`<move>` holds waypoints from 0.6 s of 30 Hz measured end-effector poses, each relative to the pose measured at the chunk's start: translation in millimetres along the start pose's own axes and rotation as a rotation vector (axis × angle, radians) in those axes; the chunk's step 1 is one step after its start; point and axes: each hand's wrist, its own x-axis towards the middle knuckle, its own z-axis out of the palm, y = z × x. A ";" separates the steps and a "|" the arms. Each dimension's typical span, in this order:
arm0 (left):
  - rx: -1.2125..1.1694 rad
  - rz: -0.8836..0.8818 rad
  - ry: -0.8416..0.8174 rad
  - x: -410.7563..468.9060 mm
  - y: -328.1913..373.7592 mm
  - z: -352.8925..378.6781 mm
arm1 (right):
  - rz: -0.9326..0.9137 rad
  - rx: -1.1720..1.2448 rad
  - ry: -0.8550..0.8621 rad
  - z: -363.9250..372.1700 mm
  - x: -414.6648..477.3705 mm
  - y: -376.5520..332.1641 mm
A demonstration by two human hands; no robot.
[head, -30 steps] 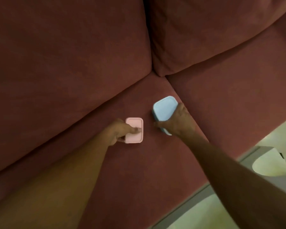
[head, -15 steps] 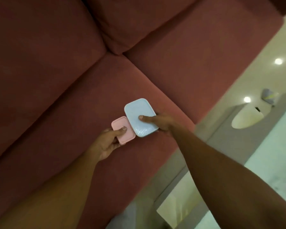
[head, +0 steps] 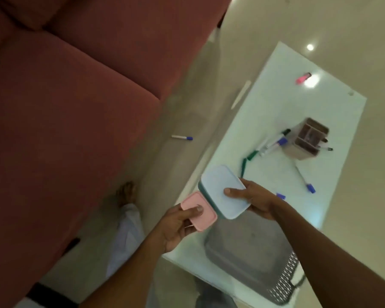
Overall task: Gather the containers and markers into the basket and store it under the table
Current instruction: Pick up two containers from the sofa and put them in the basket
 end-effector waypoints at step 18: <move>-0.133 0.088 0.637 84.6 -258.5 106.7 | 0.045 0.125 0.202 -118.0 -18.0 214.2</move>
